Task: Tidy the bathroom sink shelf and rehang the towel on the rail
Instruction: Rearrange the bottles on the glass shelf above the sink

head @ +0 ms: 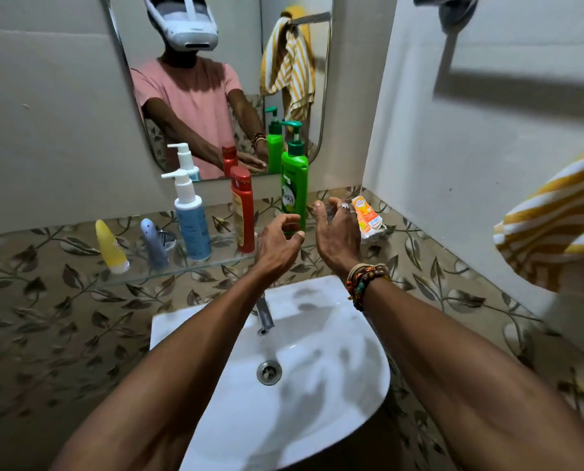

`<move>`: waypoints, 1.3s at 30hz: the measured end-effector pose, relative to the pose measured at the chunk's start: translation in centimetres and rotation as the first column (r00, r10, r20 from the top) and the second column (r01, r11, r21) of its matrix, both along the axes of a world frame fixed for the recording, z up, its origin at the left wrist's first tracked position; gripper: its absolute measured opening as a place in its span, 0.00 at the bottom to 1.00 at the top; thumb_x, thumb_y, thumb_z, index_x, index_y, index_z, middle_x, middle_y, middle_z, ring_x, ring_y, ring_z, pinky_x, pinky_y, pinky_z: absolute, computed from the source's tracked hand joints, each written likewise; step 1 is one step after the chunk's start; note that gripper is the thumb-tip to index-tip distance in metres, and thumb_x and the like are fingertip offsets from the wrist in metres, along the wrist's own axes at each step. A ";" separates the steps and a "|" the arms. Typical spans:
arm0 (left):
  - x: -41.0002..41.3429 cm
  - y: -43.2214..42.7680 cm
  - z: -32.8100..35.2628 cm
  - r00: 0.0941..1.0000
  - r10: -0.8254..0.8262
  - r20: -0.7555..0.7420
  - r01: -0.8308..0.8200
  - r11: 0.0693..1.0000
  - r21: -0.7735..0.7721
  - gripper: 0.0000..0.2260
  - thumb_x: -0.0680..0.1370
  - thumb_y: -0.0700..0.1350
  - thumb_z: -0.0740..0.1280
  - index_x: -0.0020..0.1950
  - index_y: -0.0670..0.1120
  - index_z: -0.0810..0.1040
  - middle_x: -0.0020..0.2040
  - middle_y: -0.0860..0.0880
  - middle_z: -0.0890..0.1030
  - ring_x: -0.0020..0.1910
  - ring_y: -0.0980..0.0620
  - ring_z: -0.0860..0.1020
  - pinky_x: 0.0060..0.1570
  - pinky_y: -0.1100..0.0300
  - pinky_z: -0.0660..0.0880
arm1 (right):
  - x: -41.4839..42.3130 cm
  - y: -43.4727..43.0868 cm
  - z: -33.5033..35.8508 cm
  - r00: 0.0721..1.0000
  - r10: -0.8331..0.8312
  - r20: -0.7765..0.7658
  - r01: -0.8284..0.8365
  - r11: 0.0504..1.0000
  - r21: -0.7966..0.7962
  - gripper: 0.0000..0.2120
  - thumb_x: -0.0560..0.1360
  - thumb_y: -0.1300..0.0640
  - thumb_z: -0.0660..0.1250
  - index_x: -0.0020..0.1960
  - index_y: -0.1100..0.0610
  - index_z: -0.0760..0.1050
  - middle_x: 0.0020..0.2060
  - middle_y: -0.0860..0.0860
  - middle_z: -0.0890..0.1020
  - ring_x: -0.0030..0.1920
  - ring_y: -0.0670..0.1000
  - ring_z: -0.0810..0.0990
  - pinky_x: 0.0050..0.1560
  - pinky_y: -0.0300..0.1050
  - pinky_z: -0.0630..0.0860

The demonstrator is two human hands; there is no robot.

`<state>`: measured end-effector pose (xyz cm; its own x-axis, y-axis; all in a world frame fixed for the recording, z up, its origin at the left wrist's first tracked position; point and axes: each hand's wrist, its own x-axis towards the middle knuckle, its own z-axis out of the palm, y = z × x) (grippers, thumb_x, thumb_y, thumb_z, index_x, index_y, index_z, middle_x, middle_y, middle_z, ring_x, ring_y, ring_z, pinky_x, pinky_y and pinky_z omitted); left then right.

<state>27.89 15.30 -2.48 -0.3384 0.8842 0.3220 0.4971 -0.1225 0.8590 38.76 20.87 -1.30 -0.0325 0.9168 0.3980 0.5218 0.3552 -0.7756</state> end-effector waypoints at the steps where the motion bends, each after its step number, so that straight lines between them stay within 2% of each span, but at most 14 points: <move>1: -0.1 -0.3 0.3 1.000 -0.004 -0.010 0.004 1.000 0.008 0.15 0.79 0.40 0.66 0.65 0.42 0.75 0.59 0.45 0.80 0.58 0.49 0.79 0.59 0.54 0.77 | 0.1 -0.4 0.2 1.000 -0.007 0.017 0.007 1.000 0.015 0.23 0.82 0.43 0.58 0.69 0.57 0.72 0.63 0.57 0.78 0.63 0.57 0.75 0.63 0.50 0.72; 6: -0.4 -1.7 1.3 0.997 -0.014 -0.079 0.017 0.999 0.042 0.13 0.80 0.42 0.65 0.65 0.43 0.76 0.60 0.46 0.81 0.57 0.51 0.78 0.55 0.63 0.74 | 1.0 -2.5 0.6 0.990 -0.064 0.124 0.049 0.992 0.119 0.22 0.82 0.44 0.58 0.69 0.57 0.72 0.64 0.57 0.76 0.65 0.57 0.73 0.64 0.49 0.69; 9: -0.5 -2.4 1.4 0.994 0.007 -0.109 0.001 0.998 0.069 0.13 0.80 0.43 0.65 0.64 0.43 0.76 0.58 0.46 0.81 0.55 0.50 0.79 0.55 0.59 0.77 | 1.6 -3.9 0.5 0.978 -0.101 0.183 0.072 0.985 0.157 0.22 0.82 0.46 0.59 0.70 0.58 0.71 0.67 0.56 0.74 0.69 0.55 0.70 0.70 0.49 0.66; 14: -0.7 -3.3 0.6 0.976 -0.005 -0.218 0.033 0.992 0.125 0.12 0.80 0.44 0.64 0.63 0.43 0.75 0.58 0.44 0.80 0.57 0.48 0.77 0.58 0.51 0.75 | 2.8 -7.2 0.4 0.955 -0.164 0.246 0.115 0.972 0.203 0.23 0.82 0.48 0.60 0.71 0.60 0.69 0.67 0.58 0.74 0.68 0.58 0.71 0.70 0.54 0.68; 17: -0.7 -4.0 -0.7 0.954 -0.016 -0.299 0.061 0.988 0.142 0.13 0.81 0.46 0.63 0.64 0.44 0.74 0.58 0.45 0.77 0.58 0.48 0.74 0.56 0.56 0.71 | 3.2 -8.9 0.0 0.925 -0.200 0.324 0.140 0.970 0.200 0.23 0.82 0.48 0.60 0.72 0.60 0.68 0.67 0.58 0.74 0.67 0.59 0.72 0.68 0.55 0.68; 19: -0.5 -4.5 -1.5 0.947 -0.023 -0.322 0.072 0.987 0.143 0.13 0.81 0.47 0.63 0.64 0.46 0.73 0.58 0.46 0.76 0.58 0.49 0.73 0.53 0.60 0.68 | 3.6 -9.9 -0.4 0.921 -0.214 0.324 0.158 0.969 0.191 0.23 0.81 0.48 0.61 0.71 0.60 0.68 0.66 0.58 0.74 0.66 0.59 0.72 0.67 0.55 0.69; 23: -0.2 -5.6 -2.9 0.955 -0.032 -0.295 0.079 0.986 0.149 0.12 0.80 0.47 0.64 0.63 0.46 0.74 0.58 0.46 0.76 0.57 0.48 0.73 0.55 0.58 0.70 | 4.1 -11.2 -1.5 0.894 -0.226 0.386 0.169 0.970 0.176 0.21 0.81 0.48 0.61 0.69 0.59 0.69 0.65 0.57 0.73 0.64 0.59 0.73 0.65 0.54 0.71; 27: -0.5 -6.9 -3.9 0.959 -0.012 -0.283 0.059 0.986 0.158 0.12 0.79 0.47 0.64 0.61 0.45 0.74 0.57 0.45 0.76 0.56 0.47 0.74 0.52 0.57 0.69 | 3.7 -11.9 -2.1 0.896 -0.210 0.390 0.153 0.973 0.173 0.22 0.81 0.49 0.62 0.70 0.60 0.69 0.66 0.59 0.73 0.66 0.60 0.72 0.66 0.55 0.71; 30: -1.0 -7.5 -4.0 0.957 -0.025 -0.287 0.067 0.989 0.135 0.13 0.80 0.46 0.63 0.62 0.44 0.74 0.59 0.44 0.76 0.59 0.45 0.73 0.58 0.53 0.70 | 3.5 -12.1 -2.4 0.892 -0.206 0.402 0.111 0.963 0.247 0.21 0.81 0.52 0.64 0.68 0.63 0.70 0.63 0.61 0.75 0.65 0.62 0.73 0.65 0.58 0.71; 39: -0.7 -8.1 -2.5 0.946 0.030 -0.322 0.000 0.996 0.092 0.13 0.81 0.49 0.61 0.64 0.46 0.73 0.60 0.45 0.75 0.59 0.47 0.73 0.59 0.53 0.71 | 4.2 -11.2 -1.9 0.938 -0.137 0.317 0.070 0.974 0.215 0.22 0.80 0.52 0.64 0.70 0.62 0.69 0.64 0.61 0.74 0.64 0.63 0.73 0.65 0.59 0.72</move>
<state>27.22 7.23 -4.95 -0.2166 0.8422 0.4938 0.7480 -0.1819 0.6383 42.98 9.62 -3.17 -0.1009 0.8261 0.5545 0.7769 0.4136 -0.4748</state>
